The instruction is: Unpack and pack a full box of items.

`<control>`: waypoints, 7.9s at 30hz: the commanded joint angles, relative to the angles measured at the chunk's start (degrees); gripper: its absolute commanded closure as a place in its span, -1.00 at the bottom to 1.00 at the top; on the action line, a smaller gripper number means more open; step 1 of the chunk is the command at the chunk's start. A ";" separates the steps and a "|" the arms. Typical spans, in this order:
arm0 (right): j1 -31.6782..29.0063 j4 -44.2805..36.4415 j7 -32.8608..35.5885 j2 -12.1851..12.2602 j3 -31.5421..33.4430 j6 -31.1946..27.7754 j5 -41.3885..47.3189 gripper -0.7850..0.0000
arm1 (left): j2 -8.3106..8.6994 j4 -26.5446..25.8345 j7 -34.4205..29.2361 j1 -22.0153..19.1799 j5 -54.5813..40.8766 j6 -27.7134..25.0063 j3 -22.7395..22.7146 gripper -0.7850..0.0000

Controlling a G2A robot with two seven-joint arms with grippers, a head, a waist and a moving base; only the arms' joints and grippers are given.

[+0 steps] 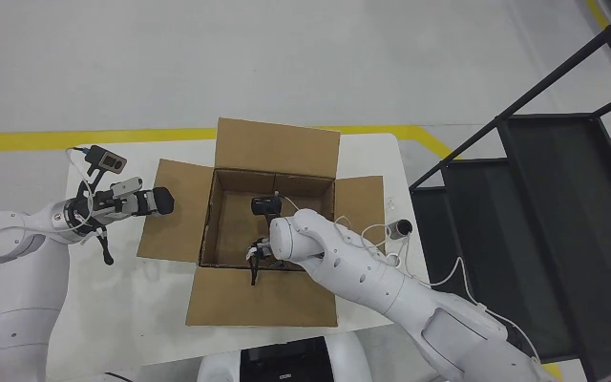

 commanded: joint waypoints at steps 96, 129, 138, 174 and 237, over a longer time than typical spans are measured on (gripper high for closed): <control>-3.36 -5.16 -6.73 -0.79 4.13 -1.13 -2.75 -1.00 | 0.00 0.00 0.00 0.00 0.00 0.00 0.00 -1.00; 4.76 6.21 -4.22 -2.00 0.57 -25.91 -5.42 -1.00 | 0.00 0.00 0.00 0.00 0.00 0.00 0.00 -1.00; 10.41 13.52 -1.50 -5.51 -6.82 -37.65 -8.44 -1.00 | 0.00 0.00 0.00 0.00 0.00 0.00 0.00 -1.00; 11.22 18.54 -18.55 -4.59 -8.45 -62.28 -21.69 -1.00 | 0.00 0.00 0.00 0.00 0.00 0.00 0.00 -1.00; 13.16 27.61 -33.99 -6.94 -4.78 -85.00 -26.69 1.00 | 0.00 0.00 0.00 0.00 0.00 0.00 0.00 -1.00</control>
